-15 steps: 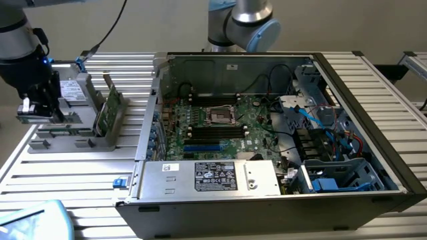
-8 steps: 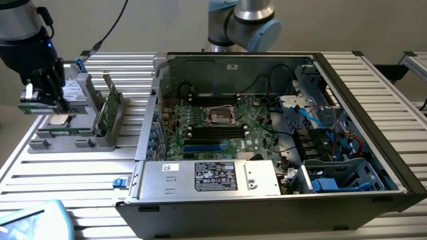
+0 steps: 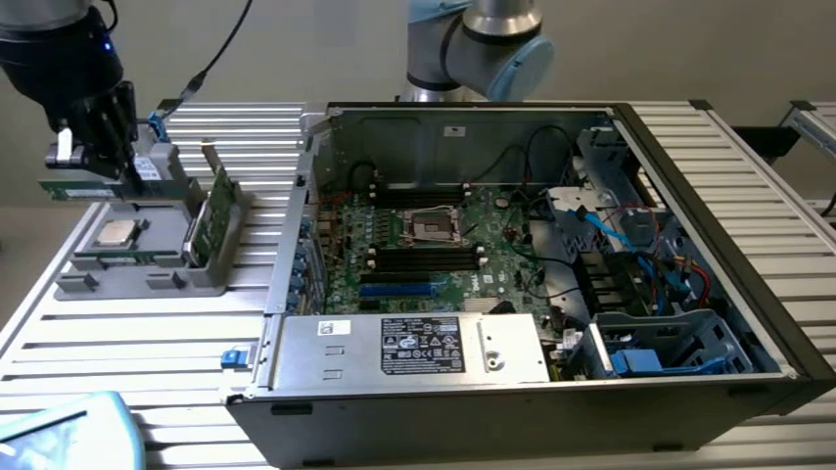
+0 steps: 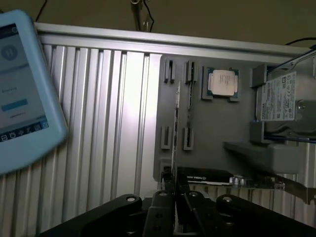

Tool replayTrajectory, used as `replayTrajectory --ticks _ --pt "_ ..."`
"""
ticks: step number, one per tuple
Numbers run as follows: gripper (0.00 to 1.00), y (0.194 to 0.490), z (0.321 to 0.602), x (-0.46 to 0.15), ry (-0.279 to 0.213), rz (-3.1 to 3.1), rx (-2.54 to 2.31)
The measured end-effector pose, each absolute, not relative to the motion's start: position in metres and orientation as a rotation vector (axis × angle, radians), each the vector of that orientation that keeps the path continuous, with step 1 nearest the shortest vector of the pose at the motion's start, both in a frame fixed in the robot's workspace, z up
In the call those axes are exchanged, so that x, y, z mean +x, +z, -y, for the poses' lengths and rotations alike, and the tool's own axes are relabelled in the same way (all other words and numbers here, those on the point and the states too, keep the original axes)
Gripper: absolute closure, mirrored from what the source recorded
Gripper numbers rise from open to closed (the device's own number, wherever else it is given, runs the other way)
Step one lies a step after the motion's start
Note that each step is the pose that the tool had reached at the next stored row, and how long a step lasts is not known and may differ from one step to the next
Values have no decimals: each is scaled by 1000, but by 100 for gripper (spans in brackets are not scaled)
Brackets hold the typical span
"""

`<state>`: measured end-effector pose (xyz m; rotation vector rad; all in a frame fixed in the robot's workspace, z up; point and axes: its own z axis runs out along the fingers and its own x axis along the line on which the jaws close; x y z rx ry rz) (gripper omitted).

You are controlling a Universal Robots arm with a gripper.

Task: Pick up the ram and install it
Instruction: 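Pick up the ram and move it above insertion slot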

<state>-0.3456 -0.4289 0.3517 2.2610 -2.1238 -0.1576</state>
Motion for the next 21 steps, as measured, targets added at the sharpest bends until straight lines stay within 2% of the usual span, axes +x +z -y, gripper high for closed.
replayTrajectory --ticks 14,21 --pt "86 414 442 -289 -169 2124 2262" --pt "86 417 450 -258 -179 2120 2256"
